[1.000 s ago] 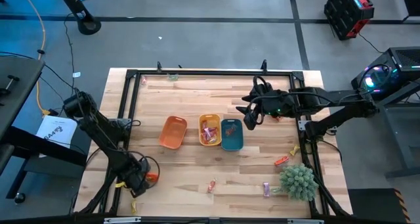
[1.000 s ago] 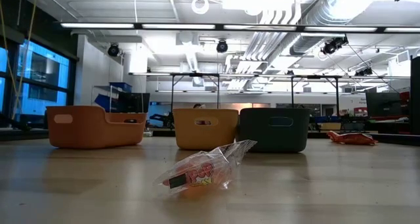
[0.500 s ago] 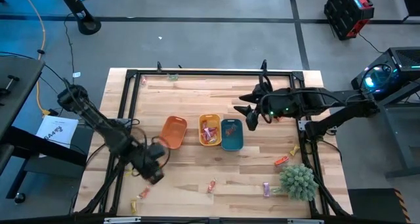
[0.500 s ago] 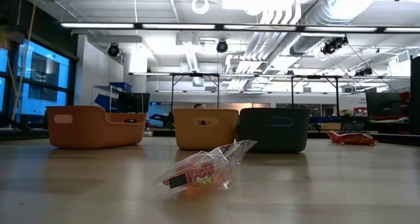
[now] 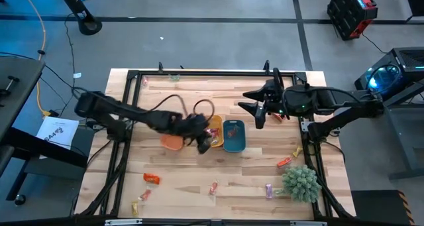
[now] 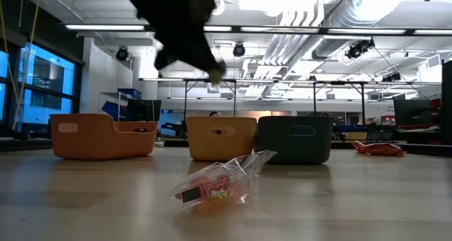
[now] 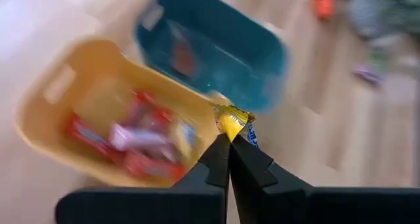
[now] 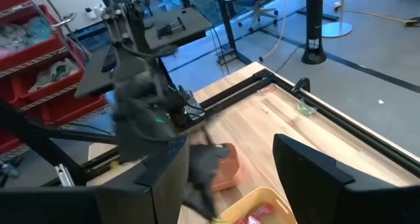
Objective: Sort candy
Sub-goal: Put the yellow candy into the yellow bin, then put the orange gummy into the blue bin
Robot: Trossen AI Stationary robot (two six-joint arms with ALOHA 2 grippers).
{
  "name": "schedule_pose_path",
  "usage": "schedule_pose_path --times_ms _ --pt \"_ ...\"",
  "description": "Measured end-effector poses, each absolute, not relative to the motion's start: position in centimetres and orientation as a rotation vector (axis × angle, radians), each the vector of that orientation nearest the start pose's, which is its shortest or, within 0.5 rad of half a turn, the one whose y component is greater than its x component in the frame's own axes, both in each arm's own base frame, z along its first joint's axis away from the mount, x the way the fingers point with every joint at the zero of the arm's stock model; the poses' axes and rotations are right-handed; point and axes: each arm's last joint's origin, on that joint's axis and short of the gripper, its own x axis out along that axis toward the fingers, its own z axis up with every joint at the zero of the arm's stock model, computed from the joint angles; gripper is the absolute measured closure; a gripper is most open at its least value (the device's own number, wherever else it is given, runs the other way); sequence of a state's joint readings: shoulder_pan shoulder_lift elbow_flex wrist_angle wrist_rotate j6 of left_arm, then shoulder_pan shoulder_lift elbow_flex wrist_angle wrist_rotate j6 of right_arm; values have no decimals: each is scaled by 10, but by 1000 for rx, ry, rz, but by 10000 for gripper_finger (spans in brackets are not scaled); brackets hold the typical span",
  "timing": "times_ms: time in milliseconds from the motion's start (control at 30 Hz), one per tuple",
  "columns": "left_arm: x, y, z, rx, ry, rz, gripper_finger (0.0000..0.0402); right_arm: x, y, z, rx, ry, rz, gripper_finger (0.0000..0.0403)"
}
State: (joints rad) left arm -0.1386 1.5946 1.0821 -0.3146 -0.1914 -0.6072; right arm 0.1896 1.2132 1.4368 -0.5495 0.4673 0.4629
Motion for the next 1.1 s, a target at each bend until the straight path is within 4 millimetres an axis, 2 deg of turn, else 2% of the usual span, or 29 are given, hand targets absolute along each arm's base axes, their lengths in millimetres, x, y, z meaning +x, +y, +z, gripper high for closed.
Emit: schedule_pose_path --times_ms 133,267,400,533,667,800,933,1100 --pt "351 -19 219 -370 796 359 379 240 33 434 351 239 -340 187" --pt "360 -9 218 -345 803 373 338 240 33 434 351 239 -339 187" --pt "354 -11 225 -312 848 362 290 240 33 433 351 243 -335 187" --pt "334 -23 241 -386 940 290 251 239 33 432 347 262 -328 187" --pt "302 -60 255 -433 1042 185 232 238 34 428 335 307 -322 187" --pt "264 -113 259 -449 1055 131 229 237 33 424 328 346 -330 187" --pt "222 -170 250 -518 1096 92 229 236 34 423 327 361 -320 187" --pt "177 -229 230 -565 1204 83 229 236 34 423 323 362 -316 187"
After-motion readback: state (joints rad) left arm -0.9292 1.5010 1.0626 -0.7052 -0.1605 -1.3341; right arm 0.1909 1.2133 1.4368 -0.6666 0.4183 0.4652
